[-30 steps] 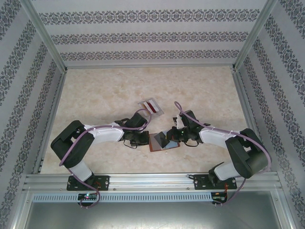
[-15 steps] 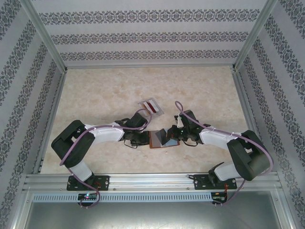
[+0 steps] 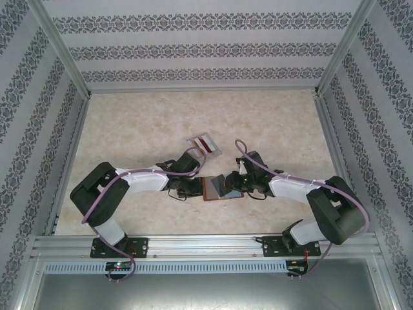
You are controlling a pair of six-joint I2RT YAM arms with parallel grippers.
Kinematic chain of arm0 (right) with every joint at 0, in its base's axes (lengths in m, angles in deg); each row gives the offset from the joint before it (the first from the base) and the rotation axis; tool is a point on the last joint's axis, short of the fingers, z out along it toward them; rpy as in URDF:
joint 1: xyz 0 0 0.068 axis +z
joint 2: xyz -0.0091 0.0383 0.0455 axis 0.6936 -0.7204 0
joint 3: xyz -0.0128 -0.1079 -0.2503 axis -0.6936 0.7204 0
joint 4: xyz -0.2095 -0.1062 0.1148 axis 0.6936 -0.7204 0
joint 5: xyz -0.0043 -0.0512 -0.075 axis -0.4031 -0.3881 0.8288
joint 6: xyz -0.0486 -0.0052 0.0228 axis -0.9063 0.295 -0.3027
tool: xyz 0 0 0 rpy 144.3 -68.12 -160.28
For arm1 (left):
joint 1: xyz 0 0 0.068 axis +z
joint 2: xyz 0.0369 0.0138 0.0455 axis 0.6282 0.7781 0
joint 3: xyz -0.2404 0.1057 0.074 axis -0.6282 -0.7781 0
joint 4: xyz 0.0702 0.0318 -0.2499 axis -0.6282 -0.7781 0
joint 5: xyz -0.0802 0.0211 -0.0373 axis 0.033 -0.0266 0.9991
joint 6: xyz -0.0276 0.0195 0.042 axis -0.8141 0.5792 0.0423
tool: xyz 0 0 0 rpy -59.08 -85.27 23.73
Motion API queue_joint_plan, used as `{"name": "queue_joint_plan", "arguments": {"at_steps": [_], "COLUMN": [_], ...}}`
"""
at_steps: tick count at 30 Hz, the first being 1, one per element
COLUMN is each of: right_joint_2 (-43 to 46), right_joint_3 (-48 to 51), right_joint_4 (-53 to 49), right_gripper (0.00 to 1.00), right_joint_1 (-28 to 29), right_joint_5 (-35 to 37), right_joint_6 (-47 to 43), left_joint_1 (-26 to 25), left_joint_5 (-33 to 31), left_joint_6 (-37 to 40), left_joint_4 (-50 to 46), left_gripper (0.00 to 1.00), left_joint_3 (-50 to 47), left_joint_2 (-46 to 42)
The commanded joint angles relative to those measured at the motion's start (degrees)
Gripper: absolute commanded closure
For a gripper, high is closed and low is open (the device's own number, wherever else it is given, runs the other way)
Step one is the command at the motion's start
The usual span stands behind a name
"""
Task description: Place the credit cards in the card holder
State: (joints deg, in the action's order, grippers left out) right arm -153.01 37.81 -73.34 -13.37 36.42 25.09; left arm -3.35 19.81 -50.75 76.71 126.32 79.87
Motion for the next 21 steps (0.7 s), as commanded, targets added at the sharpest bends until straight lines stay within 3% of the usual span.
{"name": "queue_joint_plan", "arguments": {"at_steps": [1,13,21], "right_joint_2": [-0.97,-0.76,-1.67], "right_joint_3": [-0.19,-0.26,-3.3], "right_joint_4": [-1.25,-2.09,-6.74], "right_gripper": [0.83,0.92,0.78], "right_joint_1": [0.62,3.9,5.48], "right_joint_5": [-0.87,4.22,5.0], "right_joint_6": [0.09,4.68,1.4], "left_joint_1": [-0.5,-0.46,-0.46], "left_joint_5": [0.77,1.62,1.54], "left_joint_6": [-0.21,-0.65,-0.74], "left_joint_4": [1.5,2.99,3.08], "left_gripper": [0.94,0.94,0.94], "left_joint_3": [-1.53,-1.98,-2.07], "left_joint_2": [2.39,3.18,3.13]}}
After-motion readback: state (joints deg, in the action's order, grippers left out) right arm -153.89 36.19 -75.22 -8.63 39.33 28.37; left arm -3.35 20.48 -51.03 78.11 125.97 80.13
